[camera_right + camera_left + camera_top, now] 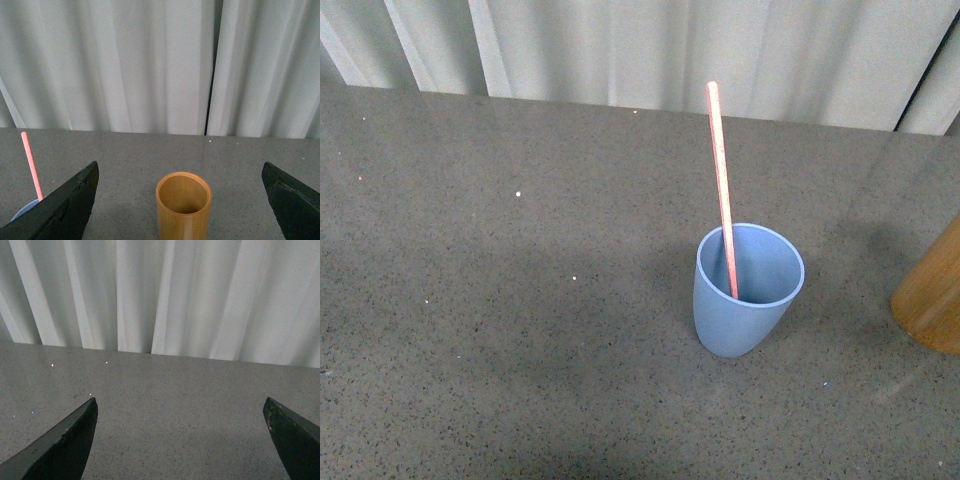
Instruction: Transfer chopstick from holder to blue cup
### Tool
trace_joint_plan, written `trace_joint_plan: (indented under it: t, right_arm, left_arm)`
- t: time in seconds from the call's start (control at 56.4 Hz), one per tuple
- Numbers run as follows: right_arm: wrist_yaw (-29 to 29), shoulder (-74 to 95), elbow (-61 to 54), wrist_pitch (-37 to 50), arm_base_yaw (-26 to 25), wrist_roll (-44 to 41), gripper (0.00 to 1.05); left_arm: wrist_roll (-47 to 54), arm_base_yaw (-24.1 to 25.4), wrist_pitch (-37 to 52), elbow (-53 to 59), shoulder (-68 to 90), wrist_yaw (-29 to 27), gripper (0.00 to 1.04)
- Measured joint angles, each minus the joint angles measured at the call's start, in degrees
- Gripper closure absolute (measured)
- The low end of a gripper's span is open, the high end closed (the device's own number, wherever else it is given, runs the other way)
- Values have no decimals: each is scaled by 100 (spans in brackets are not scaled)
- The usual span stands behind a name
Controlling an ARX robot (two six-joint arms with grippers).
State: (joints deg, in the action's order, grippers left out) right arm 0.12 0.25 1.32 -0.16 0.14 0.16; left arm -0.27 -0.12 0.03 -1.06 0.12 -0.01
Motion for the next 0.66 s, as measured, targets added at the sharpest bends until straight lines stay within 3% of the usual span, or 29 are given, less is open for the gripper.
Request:
trace_joint_plan:
  t: [0.657]
  right_arm:
    - [0,0,0,0,0,2,10]
  left_arm:
    - [2,0,0,-2,0,0,7]
